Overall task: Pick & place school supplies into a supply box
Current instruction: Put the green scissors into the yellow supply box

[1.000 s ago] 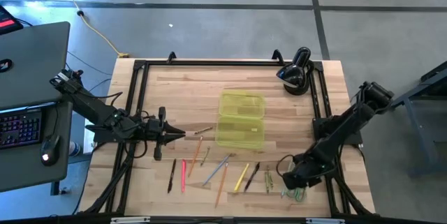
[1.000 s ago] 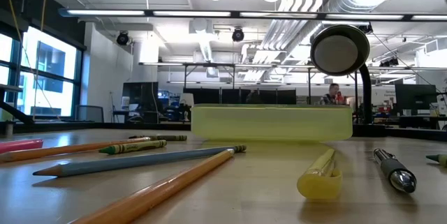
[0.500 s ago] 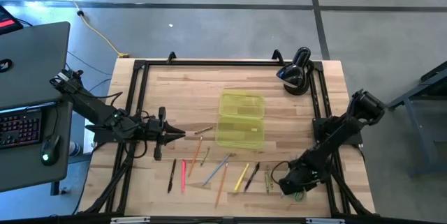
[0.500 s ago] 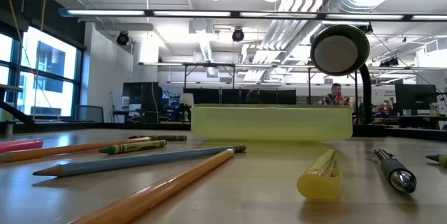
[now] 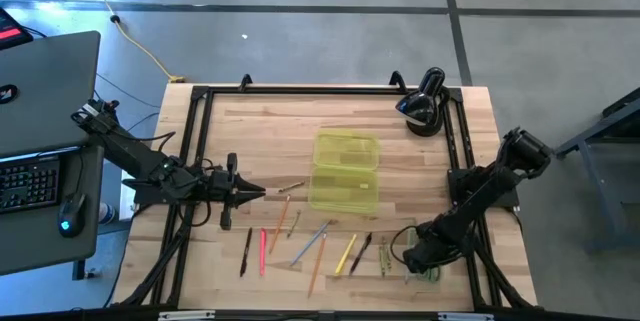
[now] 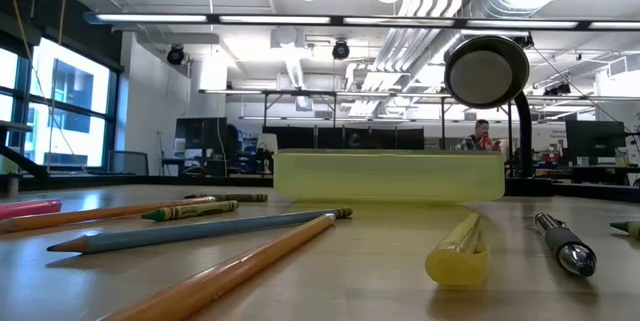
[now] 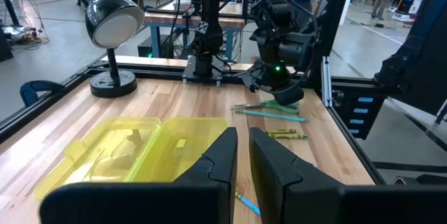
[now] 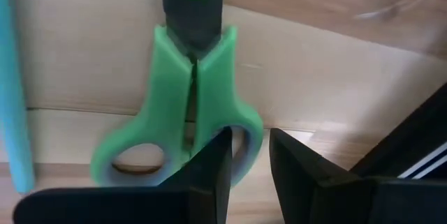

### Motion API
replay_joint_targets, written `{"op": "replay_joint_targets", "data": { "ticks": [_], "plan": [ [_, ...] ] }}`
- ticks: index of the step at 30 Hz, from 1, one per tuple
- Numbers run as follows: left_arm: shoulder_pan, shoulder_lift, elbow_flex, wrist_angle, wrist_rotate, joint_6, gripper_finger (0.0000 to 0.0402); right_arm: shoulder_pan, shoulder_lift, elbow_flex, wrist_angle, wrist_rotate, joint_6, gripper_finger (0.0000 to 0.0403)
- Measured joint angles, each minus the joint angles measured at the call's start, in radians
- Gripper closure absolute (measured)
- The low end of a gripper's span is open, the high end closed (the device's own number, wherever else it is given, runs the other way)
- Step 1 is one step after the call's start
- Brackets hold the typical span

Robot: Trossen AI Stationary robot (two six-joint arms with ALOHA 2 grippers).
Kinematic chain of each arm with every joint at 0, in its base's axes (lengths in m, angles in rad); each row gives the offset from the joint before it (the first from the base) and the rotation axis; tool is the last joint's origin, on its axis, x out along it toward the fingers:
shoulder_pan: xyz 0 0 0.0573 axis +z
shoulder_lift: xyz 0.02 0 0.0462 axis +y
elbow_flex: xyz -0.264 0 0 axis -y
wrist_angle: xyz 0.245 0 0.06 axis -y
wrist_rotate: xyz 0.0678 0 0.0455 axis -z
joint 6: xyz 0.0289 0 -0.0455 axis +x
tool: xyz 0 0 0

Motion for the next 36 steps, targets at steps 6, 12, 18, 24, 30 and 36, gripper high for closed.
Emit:
{"op": "replay_joint_targets", "data": {
  "ticks": [6,12,18,24,30,36],
  "plan": [
    [0.0,0.0,0.0,0.0,0.0,0.0,0.033,-0.001,-0.002,0.005,-0.084,0.056,-0.032,0.0324],
    [0.0,0.0,0.0,0.0,0.0,0.0,0.033,-0.017,-0.003,0.003,-0.12,0.108,-0.087,0.0324],
    [0.0,0.0,0.0,0.0,0.0,0.0,0.033,-0.05,-0.008,0.003,-0.199,0.157,-0.154,0.0324],
    [0.0,0.0,0.0,0.0,0.0,0.0,0.033,-0.101,-0.061,-0.005,-0.27,0.279,-0.215,0.0324],
    [0.0,0.0,0.0,0.0,0.0,0.0,0.033,-0.141,-0.109,-0.004,-0.34,0.408,-0.311,0.0324],
    [0.0,0.0,0.0,0.0,0.0,0.0,0.033,-0.148,-0.105,-0.045,-0.333,0.447,-0.381,0.0324]
  ]
}}
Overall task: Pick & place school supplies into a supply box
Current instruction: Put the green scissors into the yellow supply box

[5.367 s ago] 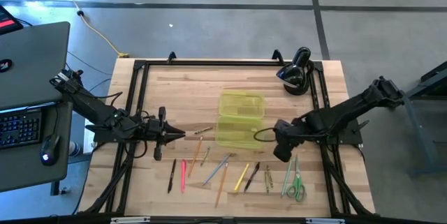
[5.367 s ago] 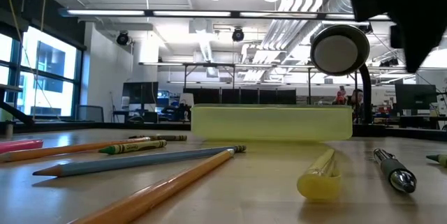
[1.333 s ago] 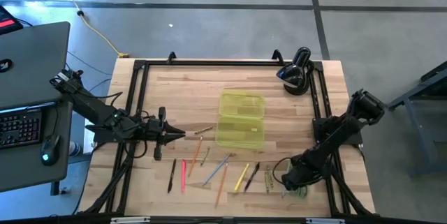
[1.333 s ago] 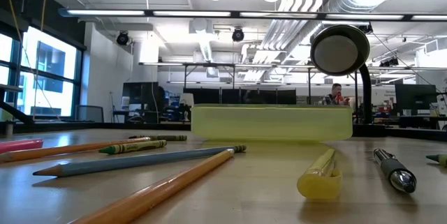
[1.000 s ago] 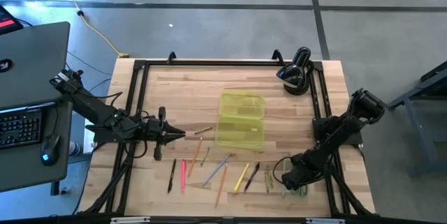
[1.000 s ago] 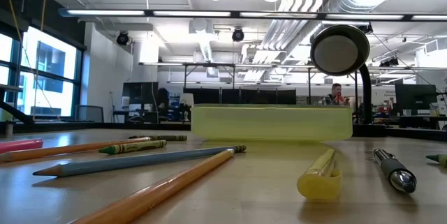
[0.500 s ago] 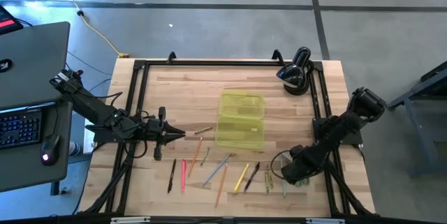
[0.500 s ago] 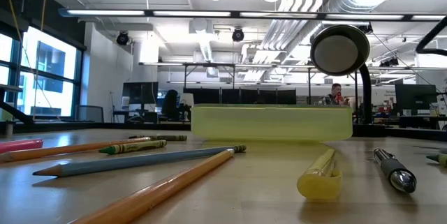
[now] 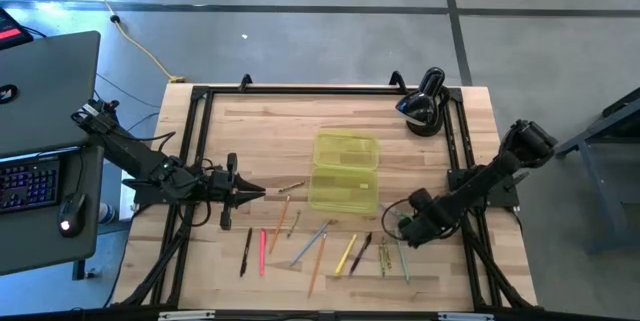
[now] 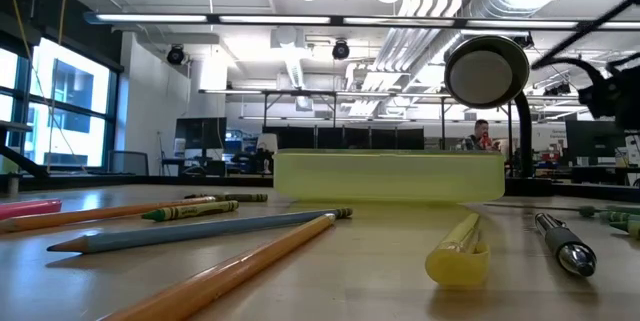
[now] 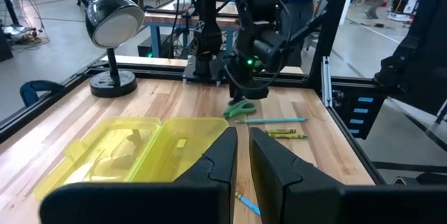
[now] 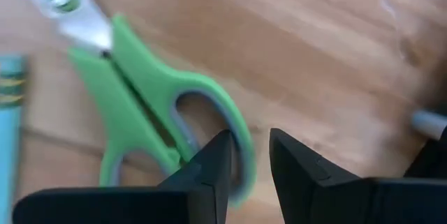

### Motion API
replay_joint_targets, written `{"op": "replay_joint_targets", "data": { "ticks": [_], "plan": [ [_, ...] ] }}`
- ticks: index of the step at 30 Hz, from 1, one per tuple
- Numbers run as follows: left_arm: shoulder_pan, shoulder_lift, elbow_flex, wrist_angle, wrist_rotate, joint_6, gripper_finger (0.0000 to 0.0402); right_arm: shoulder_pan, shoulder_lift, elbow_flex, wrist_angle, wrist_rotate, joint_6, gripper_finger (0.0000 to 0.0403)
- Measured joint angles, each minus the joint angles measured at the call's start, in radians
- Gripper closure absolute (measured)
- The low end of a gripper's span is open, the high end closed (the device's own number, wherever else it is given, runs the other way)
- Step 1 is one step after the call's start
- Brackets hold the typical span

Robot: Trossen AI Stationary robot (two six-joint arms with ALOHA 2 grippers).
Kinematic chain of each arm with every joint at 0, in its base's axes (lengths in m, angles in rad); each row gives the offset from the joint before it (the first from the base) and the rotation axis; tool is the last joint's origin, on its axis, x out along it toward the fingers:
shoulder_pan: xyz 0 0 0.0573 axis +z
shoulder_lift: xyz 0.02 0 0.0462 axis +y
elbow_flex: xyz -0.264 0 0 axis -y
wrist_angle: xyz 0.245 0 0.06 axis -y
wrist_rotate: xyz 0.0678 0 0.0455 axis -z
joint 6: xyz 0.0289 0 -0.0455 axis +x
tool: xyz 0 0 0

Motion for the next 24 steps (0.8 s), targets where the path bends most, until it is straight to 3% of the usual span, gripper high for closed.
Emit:
{"op": "replay_joint_targets", "data": {
  "ticks": [6,16,24],
  "plan": [
    [0.0,0.0,0.0,0.0,0.0,0.0,0.033,0.0,-0.009,-0.077,0.109,-0.014,-0.009,0.0324],
    [0.0,0.0,0.0,0.0,0.0,0.0,0.033,0.009,-0.03,-0.074,0.119,0.058,-0.052,0.0327],
    [0.0,0.0,0.0,0.0,0.0,0.0,0.033,0.009,-0.03,-0.074,0.08,0.08,-0.051,0.0383]
  ]
}}
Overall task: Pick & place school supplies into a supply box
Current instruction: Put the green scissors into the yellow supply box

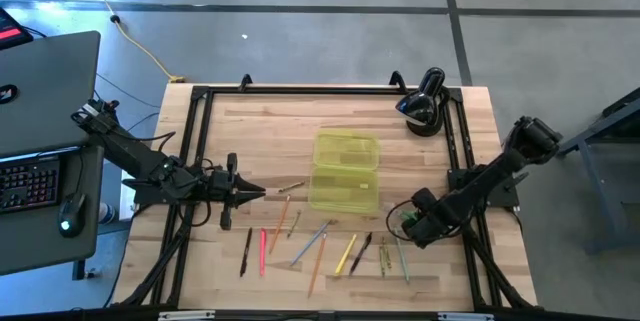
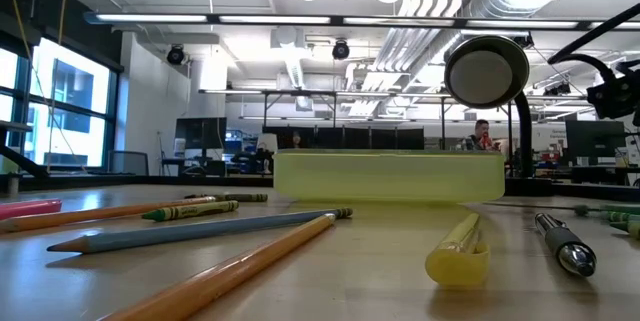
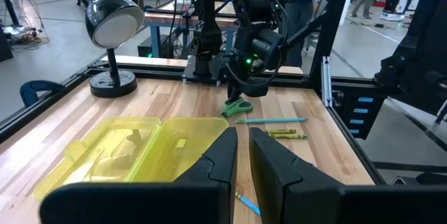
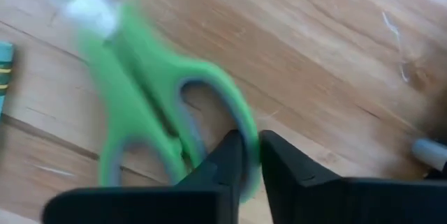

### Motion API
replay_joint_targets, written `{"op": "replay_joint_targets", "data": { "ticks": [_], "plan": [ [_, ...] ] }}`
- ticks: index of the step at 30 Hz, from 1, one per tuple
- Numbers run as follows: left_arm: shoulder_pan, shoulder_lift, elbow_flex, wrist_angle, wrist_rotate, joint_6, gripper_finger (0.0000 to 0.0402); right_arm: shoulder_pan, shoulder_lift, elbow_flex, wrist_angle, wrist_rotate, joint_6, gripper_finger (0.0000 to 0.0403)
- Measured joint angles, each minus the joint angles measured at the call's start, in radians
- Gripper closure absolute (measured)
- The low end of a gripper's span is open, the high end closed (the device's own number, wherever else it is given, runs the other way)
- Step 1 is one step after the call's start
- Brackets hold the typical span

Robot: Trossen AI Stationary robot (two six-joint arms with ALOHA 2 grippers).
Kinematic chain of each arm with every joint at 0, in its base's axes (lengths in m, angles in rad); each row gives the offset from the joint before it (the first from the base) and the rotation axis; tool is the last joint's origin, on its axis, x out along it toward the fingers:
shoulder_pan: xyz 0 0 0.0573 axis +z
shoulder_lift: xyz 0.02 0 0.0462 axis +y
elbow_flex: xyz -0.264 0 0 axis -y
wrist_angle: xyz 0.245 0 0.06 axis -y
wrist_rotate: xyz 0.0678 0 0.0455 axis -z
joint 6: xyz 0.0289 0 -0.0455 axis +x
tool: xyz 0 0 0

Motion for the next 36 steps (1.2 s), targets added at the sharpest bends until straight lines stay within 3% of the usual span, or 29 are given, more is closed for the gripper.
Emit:
{"op": "replay_joint_targets", "data": {
  "ticks": [8,15,23,28,36],
  "plan": [
    [0.0,0.0,0.0,0.0,0.0,0.0,0.033,0.014,0.006,0.058,-0.058,-0.008,0.008,0.039],
    [0.0,0.0,0.0,0.0,0.0,0.0,0.033,0.074,0.004,0.131,-0.147,-0.028,0.151,0.0394],
    [0.0,0.0,0.0,0.0,0.0,0.0,0.033,0.124,0.003,0.183,-0.374,-0.155,0.256,0.0399],
    [0.0,0.0,0.0,0.0,0.0,0.0,0.033,0.118,0.002,0.27,-0.473,-0.014,0.218,0.0398],
    [0.0,0.0,0.0,0.0,0.0,0.0,0.033,0.011,0.001,0.441,-0.516,0.352,-0.137,0.0396]
  ]
}}
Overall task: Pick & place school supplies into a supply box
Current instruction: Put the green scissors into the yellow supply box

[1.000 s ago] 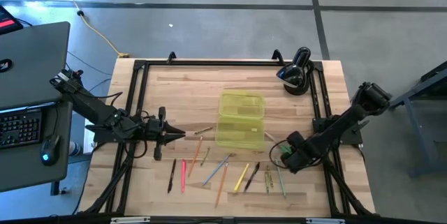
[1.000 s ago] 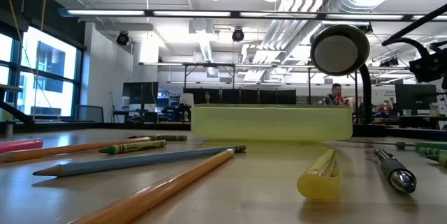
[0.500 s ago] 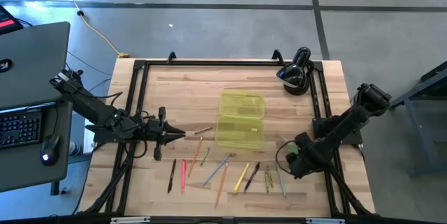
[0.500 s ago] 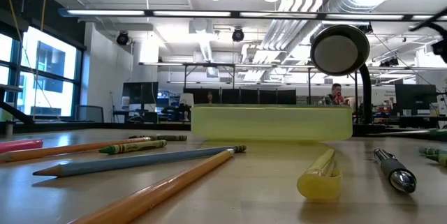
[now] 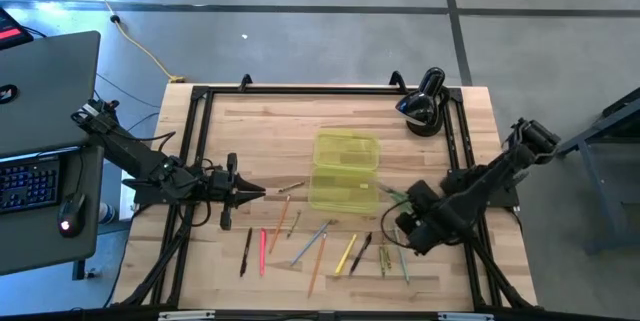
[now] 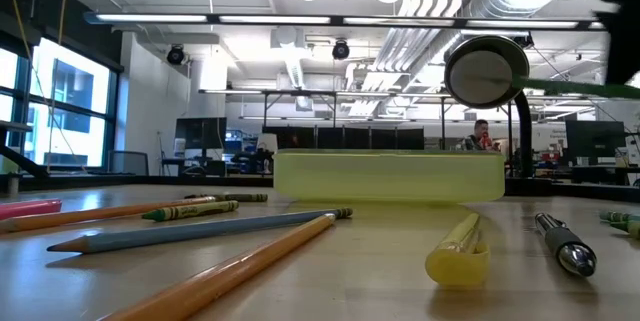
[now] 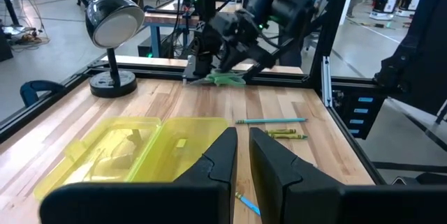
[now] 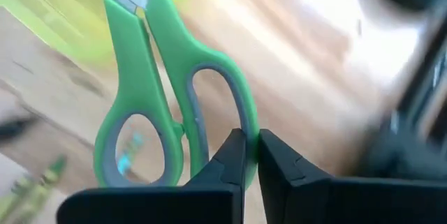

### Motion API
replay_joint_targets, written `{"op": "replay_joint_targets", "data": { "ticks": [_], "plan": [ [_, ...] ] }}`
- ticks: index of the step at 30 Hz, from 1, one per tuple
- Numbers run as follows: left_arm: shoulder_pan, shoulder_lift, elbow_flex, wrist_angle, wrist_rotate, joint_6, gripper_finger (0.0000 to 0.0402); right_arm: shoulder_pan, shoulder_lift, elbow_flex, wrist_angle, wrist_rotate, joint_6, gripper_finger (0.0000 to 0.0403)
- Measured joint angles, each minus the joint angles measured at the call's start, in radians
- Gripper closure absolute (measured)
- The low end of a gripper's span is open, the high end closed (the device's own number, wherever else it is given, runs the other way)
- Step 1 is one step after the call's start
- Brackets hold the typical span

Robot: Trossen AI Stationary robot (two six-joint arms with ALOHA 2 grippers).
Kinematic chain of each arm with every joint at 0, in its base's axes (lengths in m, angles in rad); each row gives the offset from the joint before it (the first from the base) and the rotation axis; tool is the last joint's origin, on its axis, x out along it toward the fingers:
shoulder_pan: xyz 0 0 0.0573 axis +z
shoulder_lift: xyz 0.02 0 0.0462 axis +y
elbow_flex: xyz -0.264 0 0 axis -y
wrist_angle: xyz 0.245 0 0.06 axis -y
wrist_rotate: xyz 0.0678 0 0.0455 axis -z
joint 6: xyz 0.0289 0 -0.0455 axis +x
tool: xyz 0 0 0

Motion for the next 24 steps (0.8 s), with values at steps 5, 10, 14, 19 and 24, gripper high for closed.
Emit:
{"op": "replay_joint_targets", "data": {
  "ticks": [5,10,14,19,24],
  "plan": [
    [0.0,0.0,0.0,0.0,0.0,0.0,0.033,-0.148,0.0,0.044,0.035,0.105,-0.323,0.04],
    [0.0,0.0,0.0,0.0,0.0,0.0,0.033,-0.325,0.0,0.05,0.265,0.112,-0.706,0.04],
    [0.0,0.0,0.0,0.0,0.0,0.0,0.033,-0.425,0.006,0.05,0.5,0.055,-0.971,0.04],
    [0.0,0.0,0.0,0.0,0.0,0.0,0.033,-0.489,0.038,0.05,0.63,-0.038,-1.147,0.0401],
    [0.0,0.0,0.0,0.0,0.0,0.0,0.033,-0.5,0.096,0.05,0.616,-0.075,-1.248,0.0402]
  ]
}}
